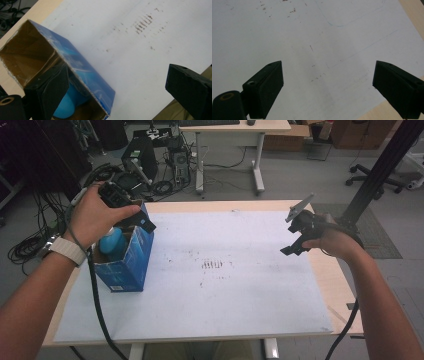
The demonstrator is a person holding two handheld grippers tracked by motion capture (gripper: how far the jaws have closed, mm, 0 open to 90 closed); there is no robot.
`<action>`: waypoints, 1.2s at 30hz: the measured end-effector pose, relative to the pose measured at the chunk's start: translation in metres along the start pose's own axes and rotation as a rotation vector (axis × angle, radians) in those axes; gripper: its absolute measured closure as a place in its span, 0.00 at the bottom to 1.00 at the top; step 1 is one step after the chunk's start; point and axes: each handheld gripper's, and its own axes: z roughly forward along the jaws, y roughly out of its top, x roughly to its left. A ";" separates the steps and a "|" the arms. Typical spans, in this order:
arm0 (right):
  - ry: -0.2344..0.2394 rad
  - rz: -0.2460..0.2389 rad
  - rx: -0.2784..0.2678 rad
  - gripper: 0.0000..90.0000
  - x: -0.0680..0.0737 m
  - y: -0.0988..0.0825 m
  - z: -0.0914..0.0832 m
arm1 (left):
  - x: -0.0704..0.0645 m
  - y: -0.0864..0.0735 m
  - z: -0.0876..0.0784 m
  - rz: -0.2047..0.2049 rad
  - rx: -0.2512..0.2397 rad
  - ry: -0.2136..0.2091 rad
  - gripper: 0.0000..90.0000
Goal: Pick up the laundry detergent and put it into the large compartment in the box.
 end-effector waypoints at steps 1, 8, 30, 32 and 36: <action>0.000 0.001 0.000 0.11 0.000 0.000 0.000 | -0.002 0.001 0.000 0.013 0.001 -0.008 0.06; 0.001 -0.003 0.001 0.11 0.000 0.002 -0.001 | -0.013 0.006 0.001 0.104 0.006 -0.083 0.06; 0.004 -0.005 -0.001 0.11 0.003 0.005 -0.002 | -0.060 0.023 0.002 0.292 0.016 -0.157 0.07; 0.005 -0.006 0.002 0.11 0.003 0.005 -0.001 | -0.064 0.024 0.002 0.304 0.022 -0.165 0.07; 0.004 -0.003 0.001 0.11 0.003 0.006 0.000 | -0.074 0.027 0.005 0.336 0.020 -0.185 0.07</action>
